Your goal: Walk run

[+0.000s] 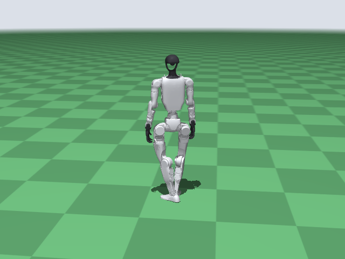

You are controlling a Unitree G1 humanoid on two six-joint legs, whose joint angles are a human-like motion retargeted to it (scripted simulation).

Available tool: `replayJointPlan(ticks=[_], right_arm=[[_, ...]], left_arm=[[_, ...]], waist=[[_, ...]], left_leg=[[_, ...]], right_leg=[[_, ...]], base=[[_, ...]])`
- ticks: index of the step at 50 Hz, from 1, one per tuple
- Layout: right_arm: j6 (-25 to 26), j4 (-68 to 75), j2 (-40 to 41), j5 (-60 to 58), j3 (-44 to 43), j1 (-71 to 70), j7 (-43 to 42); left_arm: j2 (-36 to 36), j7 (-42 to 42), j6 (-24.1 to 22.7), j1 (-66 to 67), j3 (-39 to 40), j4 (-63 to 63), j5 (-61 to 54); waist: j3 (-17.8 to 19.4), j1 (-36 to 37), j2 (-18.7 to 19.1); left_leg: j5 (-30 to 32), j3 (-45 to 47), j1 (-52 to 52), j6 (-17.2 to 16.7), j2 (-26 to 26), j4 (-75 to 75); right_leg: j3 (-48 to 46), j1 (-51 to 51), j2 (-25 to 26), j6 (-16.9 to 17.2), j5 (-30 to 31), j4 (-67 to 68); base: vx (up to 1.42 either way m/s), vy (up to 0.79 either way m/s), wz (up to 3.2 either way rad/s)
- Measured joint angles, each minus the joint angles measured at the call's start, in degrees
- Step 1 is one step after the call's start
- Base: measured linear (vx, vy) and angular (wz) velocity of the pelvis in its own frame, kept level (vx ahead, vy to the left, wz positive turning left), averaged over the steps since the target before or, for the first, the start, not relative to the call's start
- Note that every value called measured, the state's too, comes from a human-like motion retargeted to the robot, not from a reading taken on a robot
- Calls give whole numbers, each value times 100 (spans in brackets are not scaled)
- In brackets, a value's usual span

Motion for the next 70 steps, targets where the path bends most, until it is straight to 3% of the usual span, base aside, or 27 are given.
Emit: replayJointPlan(ticks=[4, 7, 10, 12, 13, 15, 17, 20, 25, 30, 32, 34, 37, 45, 70], right_arm=[[-131, 43, 54, 265, -117, 91, -3], [-252, 15, 21, 283, -106, 244, 104], [-178, 91, -37, 206, -231, 480, 114], [-106, 140, -59, 146, -345, 579, 88], [-70, 162, -73, 131, -407, 600, 90], [-38, 187, -114, 165, -471, 657, 133], [-30, 171, -138, 192, -493, 724, 197], [-28, 102, -77, 143, -540, 738, 104], [-198, -52, -55, 303, -456, 682, 82], [-119, -64, -115, 17, -399, 608, -2], [-97, -43, -94, -47, -444, 653, 13], [-103, -16, -60, -26, -502, 755, 54], [-32, 78, -37, 24, -612, 904, 201], [1, 71, -78, -65, -753, 914, 250], [-30, 51, -136, -24, -898, 944, 260]], left_arm=[[-37, 71, -9, -118, -268, 52, 302], [9, -73, -14, -234, -463, 16, 441], [-20, -59, -72, -268, -672, -70, 632], [-97, -40, -143, -286, -747, -107, 686], [-131, -62, -185, -297, -771, -119, 700], [-202, -144, -249, -282, -798, -112, 707], [-236, -242, -227, -221, -786, -55, 707], [-257, -292, -88, -152, -604, 67, 713], [-275, -303, 52, -186, -444, 265, 574], [-215, -256, 60, -95, -431, 243, 462], [-220, -111, 64, -68, -376, 288, 460], [-214, -137, 60, -42, -311, 334, 495], [-178, -303, 64, 61, -295, 337, 555], [-352, -97, 70, 153, -265, 531, 381], [-300, -243, 15, 59, -615, 313, 717]], waist=[[172, -94, -172], [242, -74, -327], [187, 79, -347], [243, 221, -286], [288, 311, -214], [332, 361, -114], [245, 152, -90], [188, -20, -4], [261, 150, -26], [238, 101, 151], [233, 46, 75], [186, 119, 12], [63, 286, -58], [38, -39, 3], [18, 201, 119]], left_leg=[[353, -739, -311, 103, 46, 699], [336, -2071, -830, 255, -142, 1450], [144, -3666, -1142, 7, -610, 1581], [151, -4087, -1154, 24, -715, 1298], [223, -4095, -1137, 63, -671, 1103], [611, -3987, -1067, 533, -651, 706], [347, -3477, -931, 541, -444, 695], [451, -3671, -923, 421, -318, 488], [458, -3278, -926, 449, -190, 322], [461, -3278, -870, 464, -15, 236], [478, -3309, -728, 467, -101, 154], [502, -3304, -550, 444, -163, 27], [575, -3350, -276, 381, -227, -214], [769, -3538, -28, 228, -166, -351], [841, -3563, -66, 111, -83, -385]], right_leg=[[95, 28, -235, 43, 250, -259], [275, 84, -339, -15, 339, -459], [399, 127, -282, -47, 445, -618], [428, 220, -185, -30, 528, -718], [469, 286, -80, -28, 562, -774], [481, 426, 51, -14, 594, -867], [534, 449, 111, -1, 601, -888], [717, 394, 272, 58, 665, -824], [1586, -37, 332, 690, 481, -129], [1785, -129, 373, 239, 112, 318], [1533, 78, 187, 290, 463, 38], [1231, 316, 76, 371, 410, -270], [943, 563, 145, 103, 414, -628], [765, 979, 169, 165, 518, -987], [689, 1069, 228, 96, 436, -1040]], base=[[-11, -14, -21], [-3, -7, -29], [7, 4, -19], [0, 11, -58], [4, 12, -78], [11, 7, -54], [15, 1, -15], [0, 0, -58], [-10, -2, -93], [-4, -6, -22], [9, -9, 29], [19, -12, 5], [22, -8, 19], [6, -6, 41], [0, 0, 2]])
